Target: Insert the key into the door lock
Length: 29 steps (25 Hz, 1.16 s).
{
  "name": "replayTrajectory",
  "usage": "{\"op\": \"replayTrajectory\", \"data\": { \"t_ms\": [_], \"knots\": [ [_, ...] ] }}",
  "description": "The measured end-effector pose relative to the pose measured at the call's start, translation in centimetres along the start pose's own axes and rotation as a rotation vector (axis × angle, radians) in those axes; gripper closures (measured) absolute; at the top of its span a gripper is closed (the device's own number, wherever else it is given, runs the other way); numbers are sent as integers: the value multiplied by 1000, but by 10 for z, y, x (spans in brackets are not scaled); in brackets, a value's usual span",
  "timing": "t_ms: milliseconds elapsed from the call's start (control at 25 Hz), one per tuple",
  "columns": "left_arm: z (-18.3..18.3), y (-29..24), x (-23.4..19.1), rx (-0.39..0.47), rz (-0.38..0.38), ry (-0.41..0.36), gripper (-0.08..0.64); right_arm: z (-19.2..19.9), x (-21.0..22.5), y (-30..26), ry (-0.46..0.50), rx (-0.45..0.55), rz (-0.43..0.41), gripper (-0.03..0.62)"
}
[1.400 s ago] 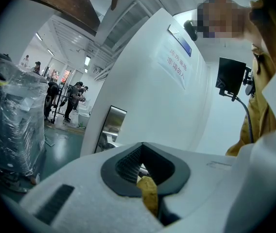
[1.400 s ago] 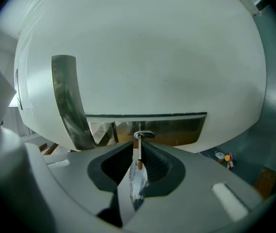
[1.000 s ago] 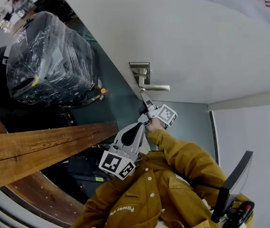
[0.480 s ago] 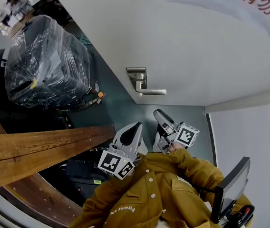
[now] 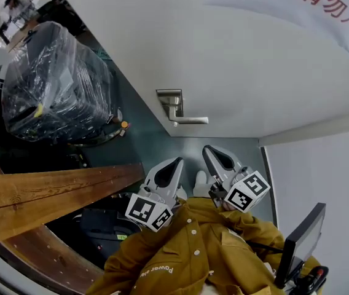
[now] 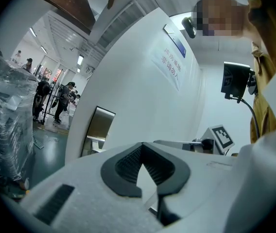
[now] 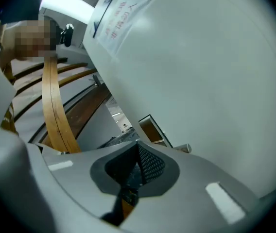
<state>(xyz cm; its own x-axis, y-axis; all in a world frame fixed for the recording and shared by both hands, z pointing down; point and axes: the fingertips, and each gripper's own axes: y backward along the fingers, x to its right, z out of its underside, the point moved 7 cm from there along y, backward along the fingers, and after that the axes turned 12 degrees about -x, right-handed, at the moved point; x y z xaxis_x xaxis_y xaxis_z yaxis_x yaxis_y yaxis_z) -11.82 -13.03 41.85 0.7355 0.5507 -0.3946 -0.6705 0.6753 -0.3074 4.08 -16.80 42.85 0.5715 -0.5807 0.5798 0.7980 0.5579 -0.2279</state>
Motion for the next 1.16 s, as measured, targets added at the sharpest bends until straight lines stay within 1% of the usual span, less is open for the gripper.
{"op": "replayTrajectory", "data": {
  "t_ms": [120,200,280,480,880,1160],
  "knots": [
    [1,0,1,-2,-3,-4,558,-1,-3,1,150,-38,92,588],
    [2,0,0,-4,-8,-10,558,0,-3,-2,199,-57,134,588],
    [3,0,0,-6,-10,-15,558,-1,-5,-4,221,-59,147,588],
    [1,-2,1,-11,-1,-21,558,-8,-9,-6,247,-57,146,588],
    [-1,-4,0,-12,2,-24,558,-10,-9,-8,237,-66,120,588],
    [-3,-4,-2,-5,-5,-24,558,-12,-9,-10,248,-71,118,588]
  ]
}}
